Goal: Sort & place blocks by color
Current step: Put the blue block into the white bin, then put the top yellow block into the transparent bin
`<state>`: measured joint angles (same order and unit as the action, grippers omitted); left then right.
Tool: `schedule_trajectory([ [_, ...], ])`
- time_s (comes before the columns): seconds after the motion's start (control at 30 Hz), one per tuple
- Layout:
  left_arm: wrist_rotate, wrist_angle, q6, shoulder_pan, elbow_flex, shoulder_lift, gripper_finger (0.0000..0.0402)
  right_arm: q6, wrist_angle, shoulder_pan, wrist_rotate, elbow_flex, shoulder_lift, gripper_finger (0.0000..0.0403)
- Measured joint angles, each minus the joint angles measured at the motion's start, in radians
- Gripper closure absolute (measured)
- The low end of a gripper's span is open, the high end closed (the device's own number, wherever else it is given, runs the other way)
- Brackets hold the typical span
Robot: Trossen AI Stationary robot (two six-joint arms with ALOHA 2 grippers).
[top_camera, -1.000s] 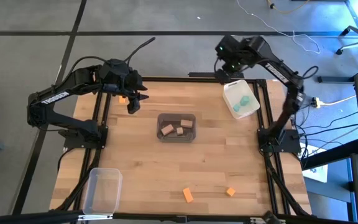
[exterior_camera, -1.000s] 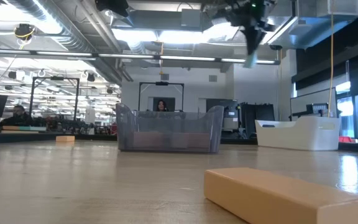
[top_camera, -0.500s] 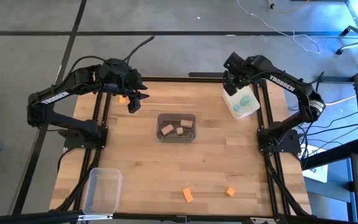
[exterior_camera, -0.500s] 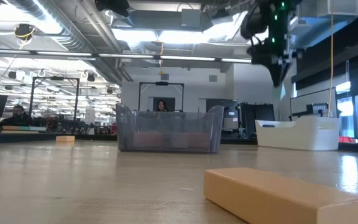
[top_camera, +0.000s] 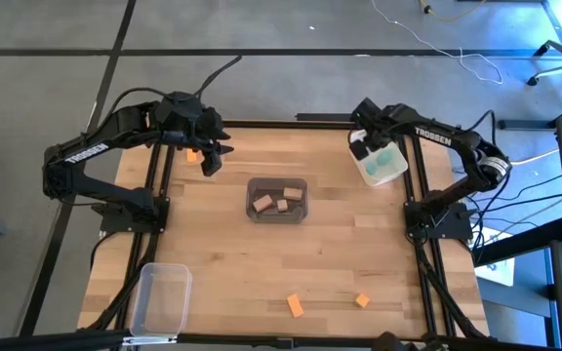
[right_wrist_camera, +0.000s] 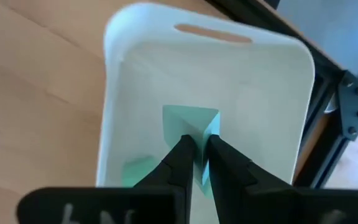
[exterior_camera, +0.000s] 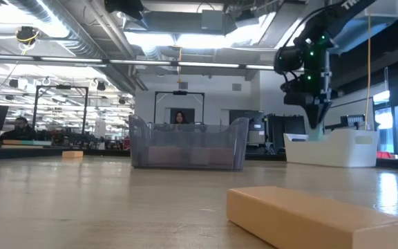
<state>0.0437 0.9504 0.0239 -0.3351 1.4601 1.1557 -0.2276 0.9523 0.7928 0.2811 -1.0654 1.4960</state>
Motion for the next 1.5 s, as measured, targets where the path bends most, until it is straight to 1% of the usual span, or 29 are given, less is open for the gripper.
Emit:
schedule_trajectory([
  [0.1, 0.000, 0.000, 0.001, 0.000, 0.000, 0.000, 0.0244, -0.001, -0.004, 0.011, -0.020, 0.015, 0.000, 0.0362],
  [0.43, 0.000, 0.000, 0.002, 0.000, 0.000, 0.000, 0.0244, -0.011, -0.071, 0.011, -0.022, 0.052, 0.000, 0.0358],
  [0.53, 0.000, 0.000, 0.002, 0.000, 0.000, 0.000, 0.0244, -0.049, -0.081, 0.011, -0.021, 0.067, 0.000, 0.0343],
  [0.77, 0.000, 0.000, 0.003, 0.000, 0.000, 0.000, 0.0244, -0.052, -0.089, 0.010, -0.015, 0.088, 0.000, 0.0292],
  [0.9, 0.002, 0.001, 0.015, 0.000, 0.000, 0.000, 0.0244, -0.048, -0.092, 0.010, -0.015, 0.077, 0.000, 0.0284],
  [1.0, 0.045, 0.023, 0.082, -0.006, 0.000, 0.000, 0.0244, -0.034, -0.069, 0.010, -0.023, 0.028, -0.001, 0.0283],
  [1.13, 0.120, 0.125, 0.199, -0.025, 0.000, 0.000, 0.0244, -0.027, -0.042, 0.010, -0.028, -0.073, -0.024, 0.0283],
  [1.2, 0.171, 0.190, 0.280, -0.035, 0.000, 0.000, 0.0244, -0.007, -0.039, 0.007, -0.038, -0.130, -0.045, 0.0283],
  [1.3, 0.243, 0.270, 0.446, -0.052, 0.000, 0.016, 0.0244, 0.027, -0.038, -0.005, -0.062, -0.218, -0.083, 0.0283],
  [1.4, 0.264, 0.332, 0.635, -0.070, 0.000, 0.032, 0.0244, 0.057, -0.039, -0.024, -0.077, -0.302, -0.121, 0.0282],
  [1.5, 0.263, 0.376, 0.738, -0.081, -0.011, 0.047, 0.0244, 0.082, -0.039, -0.043, -0.105, -0.377, -0.154, 0.0282],
])
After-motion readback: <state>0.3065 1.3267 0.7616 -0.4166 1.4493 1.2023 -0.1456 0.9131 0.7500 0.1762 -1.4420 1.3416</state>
